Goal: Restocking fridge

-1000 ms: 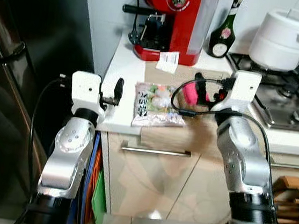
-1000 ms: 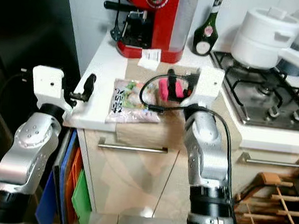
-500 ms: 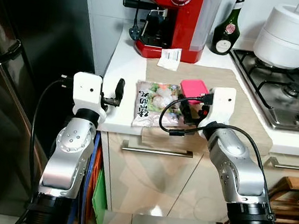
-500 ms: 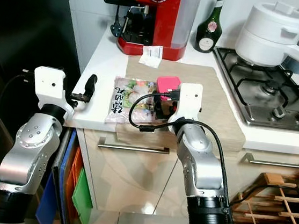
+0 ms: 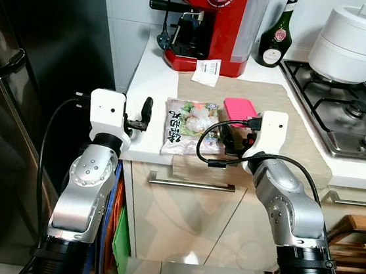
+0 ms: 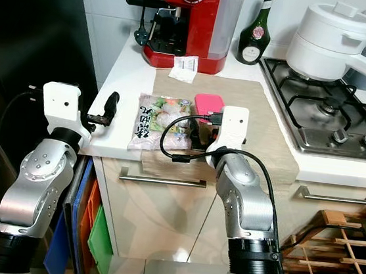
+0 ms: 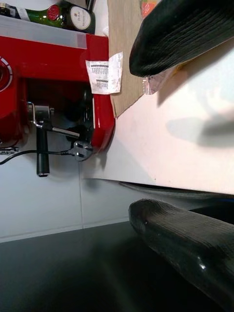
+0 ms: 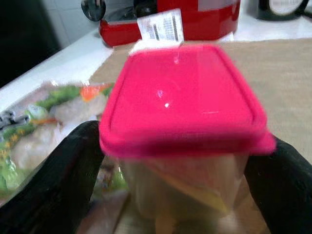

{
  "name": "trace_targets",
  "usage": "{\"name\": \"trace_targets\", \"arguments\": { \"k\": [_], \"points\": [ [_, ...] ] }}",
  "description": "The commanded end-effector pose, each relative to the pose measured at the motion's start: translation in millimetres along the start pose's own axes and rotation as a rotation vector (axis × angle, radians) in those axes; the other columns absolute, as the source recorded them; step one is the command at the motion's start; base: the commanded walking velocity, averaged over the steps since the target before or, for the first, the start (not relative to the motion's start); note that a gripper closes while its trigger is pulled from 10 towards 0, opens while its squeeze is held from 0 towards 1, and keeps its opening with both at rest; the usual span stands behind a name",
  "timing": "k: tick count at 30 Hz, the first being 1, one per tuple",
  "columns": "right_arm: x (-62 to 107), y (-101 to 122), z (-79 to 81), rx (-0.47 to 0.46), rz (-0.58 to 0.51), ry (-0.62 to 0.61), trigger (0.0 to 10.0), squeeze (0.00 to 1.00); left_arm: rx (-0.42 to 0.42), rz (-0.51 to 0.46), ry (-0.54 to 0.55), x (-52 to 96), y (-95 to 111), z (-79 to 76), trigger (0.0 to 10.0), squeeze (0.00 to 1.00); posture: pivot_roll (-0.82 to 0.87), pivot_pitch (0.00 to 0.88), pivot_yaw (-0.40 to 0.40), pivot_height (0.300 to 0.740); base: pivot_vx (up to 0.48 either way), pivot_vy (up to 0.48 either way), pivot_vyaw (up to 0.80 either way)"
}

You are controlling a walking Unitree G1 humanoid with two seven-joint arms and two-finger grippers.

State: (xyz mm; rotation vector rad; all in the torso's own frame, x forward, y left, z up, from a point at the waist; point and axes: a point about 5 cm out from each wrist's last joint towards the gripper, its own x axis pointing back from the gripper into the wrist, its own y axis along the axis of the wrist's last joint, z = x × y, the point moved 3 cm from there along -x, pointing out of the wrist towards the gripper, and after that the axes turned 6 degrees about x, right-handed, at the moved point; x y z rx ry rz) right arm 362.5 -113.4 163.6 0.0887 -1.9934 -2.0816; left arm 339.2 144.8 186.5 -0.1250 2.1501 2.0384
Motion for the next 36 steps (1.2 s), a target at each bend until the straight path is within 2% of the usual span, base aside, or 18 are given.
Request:
{"name": "trace_targets", "arguments": {
  "k": [1,9,17,18,19,20,21,29,36],
  "points": [
    [-3.1,0,1.0,-0.02,0.012,0.003,10.0,0.0,0.0,0.022,0.016,0.3,-4,2.6,10.0,0.0,-0.08,0.0,0.015,0.74,0.0,0.0,0.0],
    [-15.8,-2,-1.0,-0.011,0.018,-0.014,10.0,0.0,0.004,0.031,0.016,-1.5,-6,1.2,10.0,0.0,-0.09,0.0,0.017,0.74,0.0,0.0,0.0],
    [-27.2,-15,1.6,-0.005,0.057,-0.01,10.0,0.0,0.007,0.03,0.013,-3.2,-6,-1.6,10.0,0.0,-0.08,0.0,0.008,0.74,0.0,0.0,0.0],
    [-28.4,-17,1.6,-0.008,0.063,-0.009,9.0,0.0,0.007,0.031,0.014,-3.2,-6,-1.3,10.0,0.0,-0.08,0.0,0.007,0.74,0.0,0.0,0.0],
    [-29.3,-18,1.4,-0.011,0.067,-0.009,5.2,0.0,0.007,0.031,0.015,-3.2,-7,-0.9,10.0,0.0,-0.08,0.0,0.008,0.74,0.0,0.0,0.0],
    [-29.3,-18,1.4,-0.011,0.067,-0.009,5.2,0.0,0.007,0.031,0.015,-3.2,-7,-0.9,10.0,0.0,-0.08,0.0,0.008,0.74,0.0,0.0,0.0],
    [-31.2,-19,1.5,-0.018,0.066,-0.005,0.0,0.0,0.007,0.032,0.017,-3.2,-7,-0.6,10.0,0.0,-0.08,0.0,0.006,0.74,0.0,0.0,0.0],
    [-35.8,-20,-1.0,-0.023,0.055,-0.02,0.0,0.0,0.005,0.035,0.015,-3.7,-7,-0.6,10.0,0.0,-0.08,0.0,0.008,0.74,0.0,0.0,0.0],
    [-41.4,4,2.3,-0.042,-0.071,-0.025,0.0,0.0,-0.011,0.035,0.001,-6.5,-6,0.2,10.0,0.0,-0.07,0.0,0.023,0.74,0.0,0.0,0.0]
  ]
}}
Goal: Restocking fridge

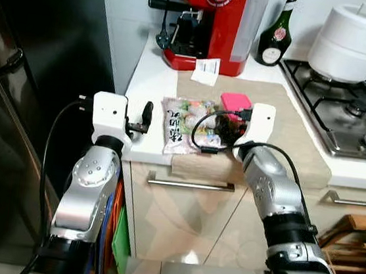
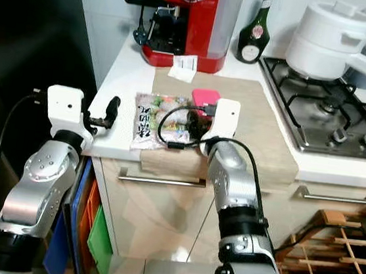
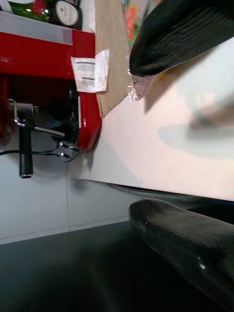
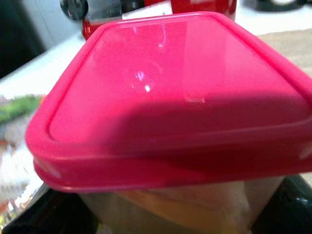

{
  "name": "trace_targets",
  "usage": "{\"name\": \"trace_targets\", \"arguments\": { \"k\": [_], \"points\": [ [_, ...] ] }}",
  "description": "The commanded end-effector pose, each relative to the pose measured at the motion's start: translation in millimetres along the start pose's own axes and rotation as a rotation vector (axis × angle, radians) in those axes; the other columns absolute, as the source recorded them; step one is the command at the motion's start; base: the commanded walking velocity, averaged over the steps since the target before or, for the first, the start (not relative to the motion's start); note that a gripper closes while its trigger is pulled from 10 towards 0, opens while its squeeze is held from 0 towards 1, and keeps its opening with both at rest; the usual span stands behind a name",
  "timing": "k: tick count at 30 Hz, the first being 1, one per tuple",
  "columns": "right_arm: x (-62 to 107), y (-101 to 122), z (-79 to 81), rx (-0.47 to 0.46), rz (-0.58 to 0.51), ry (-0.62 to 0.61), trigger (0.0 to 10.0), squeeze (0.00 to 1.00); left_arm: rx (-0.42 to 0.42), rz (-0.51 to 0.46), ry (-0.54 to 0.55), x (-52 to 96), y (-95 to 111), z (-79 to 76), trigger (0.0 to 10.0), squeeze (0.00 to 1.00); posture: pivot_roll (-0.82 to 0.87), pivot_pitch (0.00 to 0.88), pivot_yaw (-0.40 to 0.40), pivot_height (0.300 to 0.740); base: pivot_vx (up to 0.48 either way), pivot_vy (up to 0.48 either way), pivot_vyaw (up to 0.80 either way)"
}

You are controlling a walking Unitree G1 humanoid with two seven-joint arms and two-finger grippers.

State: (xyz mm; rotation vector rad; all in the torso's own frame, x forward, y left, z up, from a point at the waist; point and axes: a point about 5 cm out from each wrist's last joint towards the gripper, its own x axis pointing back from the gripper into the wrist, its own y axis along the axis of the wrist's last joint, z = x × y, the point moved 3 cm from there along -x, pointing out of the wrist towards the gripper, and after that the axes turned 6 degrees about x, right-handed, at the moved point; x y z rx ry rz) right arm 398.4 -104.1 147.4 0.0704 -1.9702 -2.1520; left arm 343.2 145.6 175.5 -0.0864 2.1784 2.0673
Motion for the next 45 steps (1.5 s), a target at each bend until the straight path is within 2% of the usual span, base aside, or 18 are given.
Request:
{"name": "trace_targets", "arguments": {
  "k": [1,3,7,9,11,13,14,19,21,24,25,27,28,32,34,37,45],
  "points": [
    [-2.7,17,4.4,-0.007,-0.064,0.009,0.0,0.0,-0.013,-0.011,-0.011,-4.4,5,-1.7,10.0,0.0,-0.07,0.0,0.023,0.74,0.0,0.0,0.0],
    [-0.2,30,5.2,-0.022,-0.15,-0.001,0.0,0.0,-0.018,-0.011,-0.014,-4.6,5,-1.5,10.0,0.0,-0.06,0.0,0.023,0.74,0.0,0.0,0.0],
    [2.5,41,2.9,-0.001,-0.221,-0.021,0.0,0.0,-0.019,-0.011,-0.014,-4.9,5,-0.7,10.0,0.0,-0.06,0.0,0.023,0.74,0.0,0.0,0.0],
    [12.8,64,-3.5,0.106,-0.368,-0.068,0.0,0.0,-0.027,-0.02,-0.014,-5.1,6,0.2,10.0,0.0,-0.07,0.0,0.024,0.74,0.0,0.0,0.0],
    [24.1,75,-8.3,0.212,-0.47,-0.107,0.0,0.0,-0.026,-0.045,-0.011,-4.9,10,0.8,10.0,0.0,-0.07,0.0,0.023,0.74,0.0,0.0,0.0],
    [30.4,71,-17.9,0.238,-0.481,-0.158,0.0,0.0,-0.039,-0.086,-0.006,-3.9,16,1.3,10.0,0.0,-0.07,0.0,0.02,0.74,0.0,0.0,0.0],
    [30.4,71,-17.9,0.238,-0.481,-0.158,0.0,0.0,-0.039,-0.086,-0.006,-3.9,16,1.3,10.0,0.0,-0.07,0.0,0.02,0.74,0.0,0.0,0.0],
    [58.8,59,-42.3,0.345,-0.526,-0.297,0.0,0.0,-0.044,-0.164,-0.013,0.4,30,-1.4,10.0,0.0,-0.09,0.0,0.023,0.74,0.0,0.0,0.0],
    [68.1,56,-54.9,0.353,-0.534,-0.362,0.0,0.0,-0.074,-0.186,-0.014,1.4,34,-4.2,10.0,0.0,-0.09,0.0,0.019,0.74,0.0,0.0,0.0],
    [69.9,42,-63.7,0.337,-0.48,-0.359,0.0,0.0,-0.088,-0.194,-0.01,2.5,36,-6.9,10.0,0.0,-0.09,0.0,0.015,0.74,-0.185,0.0,0.0],
    [69.9,42,-63.7,0.337,-0.48,-0.359,0.0,0.0,-0.088,-0.194,-0.01,2.5,36,-6.9,10.0,0.0,-0.09,0.0,0.015,0.74,-0.277,0.0,0.0],
    [66.2,27,-57.4,0.296,-0.424,-0.298,0.0,0.0,-0.085,-0.186,-0.007,3.2,33,-6.9,10.0,0.0,-0.09,0.0,0.014,0.74,0.0,0.0,0.0],
    [62.6,20,-47.5,0.278,-0.401,-0.246,0.0,0.0,-0.086,-0.178,0.0,3.1,32,-5.8,10.0,0.0,-0.08,0.0,0.013,0.74,0.0,0.0,0.0],
    [58.8,19,-41.2,0.261,-0.395,-0.226,0.0,0.0,-0.087,-0.181,0.023,2.6,32,-3.9,10.0,0.0,-0.08,0.0,0.012,0.74,0.0,0.0,0.0],
    [51.9,20,-31.6,0.24,-0.386,-0.173,0.0,0.0,-0.074,-0.162,0.06,1.5,29,0.0,10.0,0.0,-0.08,0.0,0.012,0.74,0.0,0.0,0.0],
    [47.8,21,-26.2,0.231,-0.38,-0.144,0.0,0.0,-0.071,-0.154,0.07,2.2,28,1.6,10.0,0.0,-0.07,0.0,0.008,0.74,-0.179,0.0,0.0],
    [43.8,15,-26.3,0.195,-0.339,-0.126,0.0,0.0,-0.059,-0.148,0.083,3.6,26,2.1,10.0,0.0,-0.07,0.0,-0.001,0.74,-0.098,0.0,0.0]
  ]
}}
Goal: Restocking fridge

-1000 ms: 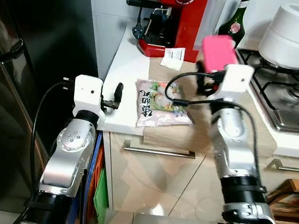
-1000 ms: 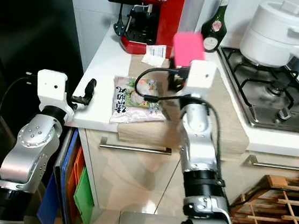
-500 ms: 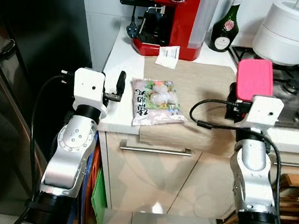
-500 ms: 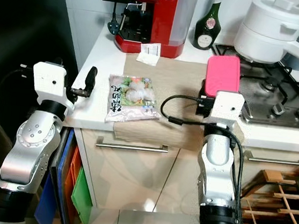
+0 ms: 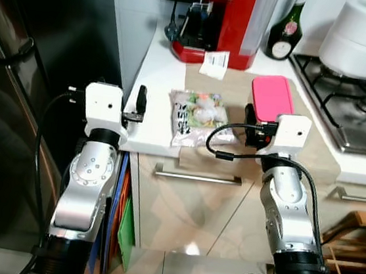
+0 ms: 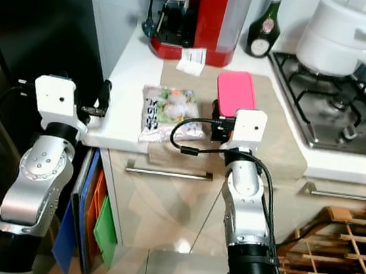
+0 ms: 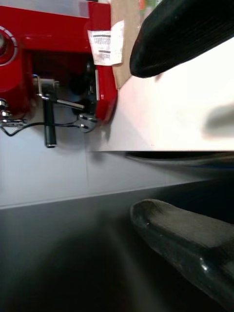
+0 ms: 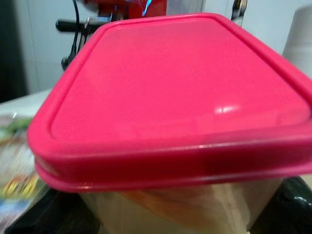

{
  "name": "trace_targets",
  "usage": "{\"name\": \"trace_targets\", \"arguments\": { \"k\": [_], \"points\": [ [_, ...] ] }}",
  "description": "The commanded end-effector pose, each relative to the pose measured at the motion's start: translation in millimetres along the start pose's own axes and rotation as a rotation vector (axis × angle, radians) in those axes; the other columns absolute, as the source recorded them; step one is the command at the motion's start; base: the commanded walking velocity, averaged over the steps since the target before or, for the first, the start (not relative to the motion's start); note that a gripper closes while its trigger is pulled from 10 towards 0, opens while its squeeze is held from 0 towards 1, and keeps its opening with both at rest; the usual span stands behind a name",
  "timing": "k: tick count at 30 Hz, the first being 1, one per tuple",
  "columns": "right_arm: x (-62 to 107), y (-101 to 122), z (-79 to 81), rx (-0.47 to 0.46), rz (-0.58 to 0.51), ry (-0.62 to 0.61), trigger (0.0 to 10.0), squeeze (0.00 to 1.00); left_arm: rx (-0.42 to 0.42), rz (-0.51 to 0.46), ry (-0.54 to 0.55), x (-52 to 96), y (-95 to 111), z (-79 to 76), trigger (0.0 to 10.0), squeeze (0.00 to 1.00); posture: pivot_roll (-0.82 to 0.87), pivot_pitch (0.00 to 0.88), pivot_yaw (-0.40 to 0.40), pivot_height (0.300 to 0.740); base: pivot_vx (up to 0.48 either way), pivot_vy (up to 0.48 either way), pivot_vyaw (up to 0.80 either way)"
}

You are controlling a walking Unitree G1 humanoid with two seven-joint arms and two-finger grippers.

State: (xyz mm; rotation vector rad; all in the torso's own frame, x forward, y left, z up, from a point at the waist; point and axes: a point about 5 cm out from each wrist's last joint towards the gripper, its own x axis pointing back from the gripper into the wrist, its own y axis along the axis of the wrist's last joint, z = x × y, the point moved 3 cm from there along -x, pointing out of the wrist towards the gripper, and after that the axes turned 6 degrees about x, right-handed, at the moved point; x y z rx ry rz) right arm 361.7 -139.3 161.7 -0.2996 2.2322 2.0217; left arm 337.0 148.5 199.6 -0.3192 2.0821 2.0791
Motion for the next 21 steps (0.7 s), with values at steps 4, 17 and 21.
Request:
{"name": "trace_targets", "arguments": {
  "k": [4,17,21],
  "points": [
    [-2.1,2.1,1.0,-0.019,-0.001,0.011,0.0,0.0,0.001,-0.002,0.017,0.1,1.3,1.2,10.0,0.0,-0.08,0.0,-0.002,0.74,0.0,0.0,0.0],
    [-1.8,-1.6,0.8,-0.018,0.015,0.021,0.0,0.0,0.001,0.009,0.022,0.7,-0.5,0.7,10.0,0.0,-0.08,0.0,0.001,0.74,0.0,0.0,0.0],
    [-1.4,-2.8,0.7,-0.018,0.02,0.022,0.0,0.0,-0.001,0.008,0.02,0.8,-0.1,0.0,10.0,0.0,-0.08,0.0,0.003,0.74,0.0,0.0,0.0]
  ]
}}
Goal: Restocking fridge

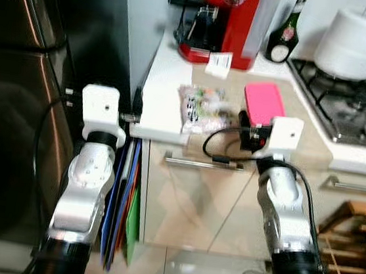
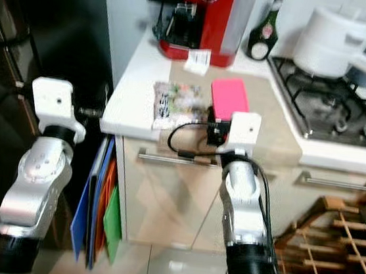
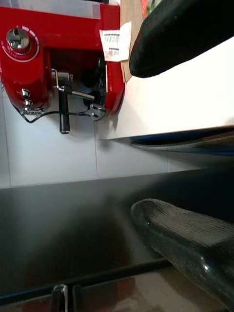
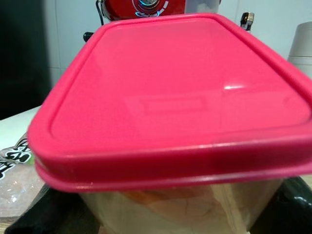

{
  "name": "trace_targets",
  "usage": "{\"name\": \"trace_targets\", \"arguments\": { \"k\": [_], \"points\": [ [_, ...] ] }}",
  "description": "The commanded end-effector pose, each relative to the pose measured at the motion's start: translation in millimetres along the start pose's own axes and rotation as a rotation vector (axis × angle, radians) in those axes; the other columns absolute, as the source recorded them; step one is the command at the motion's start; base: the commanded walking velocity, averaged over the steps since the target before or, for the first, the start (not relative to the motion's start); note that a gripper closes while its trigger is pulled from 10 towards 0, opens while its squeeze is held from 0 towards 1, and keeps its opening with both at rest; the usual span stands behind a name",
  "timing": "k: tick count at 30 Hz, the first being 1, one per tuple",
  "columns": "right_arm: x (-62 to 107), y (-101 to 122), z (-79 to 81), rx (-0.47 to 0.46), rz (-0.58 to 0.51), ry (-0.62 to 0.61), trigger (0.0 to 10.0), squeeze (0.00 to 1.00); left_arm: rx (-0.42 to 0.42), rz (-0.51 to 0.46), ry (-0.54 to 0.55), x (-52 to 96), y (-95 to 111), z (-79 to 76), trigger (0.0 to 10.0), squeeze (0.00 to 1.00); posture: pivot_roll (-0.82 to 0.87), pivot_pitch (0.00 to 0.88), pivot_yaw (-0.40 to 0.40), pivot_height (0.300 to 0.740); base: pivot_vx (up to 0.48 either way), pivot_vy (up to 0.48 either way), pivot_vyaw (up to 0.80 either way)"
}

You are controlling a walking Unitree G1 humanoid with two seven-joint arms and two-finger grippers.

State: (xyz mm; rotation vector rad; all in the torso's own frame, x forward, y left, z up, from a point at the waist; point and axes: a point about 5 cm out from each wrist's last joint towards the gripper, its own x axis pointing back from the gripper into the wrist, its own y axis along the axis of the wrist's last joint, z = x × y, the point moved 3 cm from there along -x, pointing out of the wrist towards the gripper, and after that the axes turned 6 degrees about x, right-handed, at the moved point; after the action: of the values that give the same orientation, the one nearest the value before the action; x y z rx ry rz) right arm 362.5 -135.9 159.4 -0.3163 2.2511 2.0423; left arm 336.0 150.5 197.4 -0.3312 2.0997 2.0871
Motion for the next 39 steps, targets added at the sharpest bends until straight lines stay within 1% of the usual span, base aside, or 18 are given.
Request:
{"name": "trace_targets", "arguments": {
  "k": [1,9,16,39],
  "points": [
    [-0.8,-1.0,-3.0,-0.013,0.008,-0.006,0.0,0.0,-0.002,-0.001,0.001,-0.8,2.0,-2.1,10.0,0.0,-0.08,0.0,0.003,0.74,0.0,0.0,0.0],
    [-1.1,-1.8,-2.4,-0.015,0.011,-0.004,0.0,0.0,0.002,-0.001,-0.002,-1.1,2.3,-2.7,10.0,0.0,-0.08,0.0,0.003,0.74,-0.284,0.0,0.0],
    [-1.9,-2.5,-2.3,-0.016,0.014,-0.001,0.0,0.0,-0.001,-0.013,-0.02,-1.2,4.7,-6.6,10.0,0.0,-0.08,0.0,0.003,0.74,-0.29,0.0,0.0],
    [-3.2,-5.3,-1.3,-0.009,0.019,0.008,0.0,0.0,-0.002,-0.005,-0.017,-1.7,2.6,-6.7,10.0,0.0,-0.08,0.0,0.002,0.74,-0.288,0.0,0.0]
  ]
}}
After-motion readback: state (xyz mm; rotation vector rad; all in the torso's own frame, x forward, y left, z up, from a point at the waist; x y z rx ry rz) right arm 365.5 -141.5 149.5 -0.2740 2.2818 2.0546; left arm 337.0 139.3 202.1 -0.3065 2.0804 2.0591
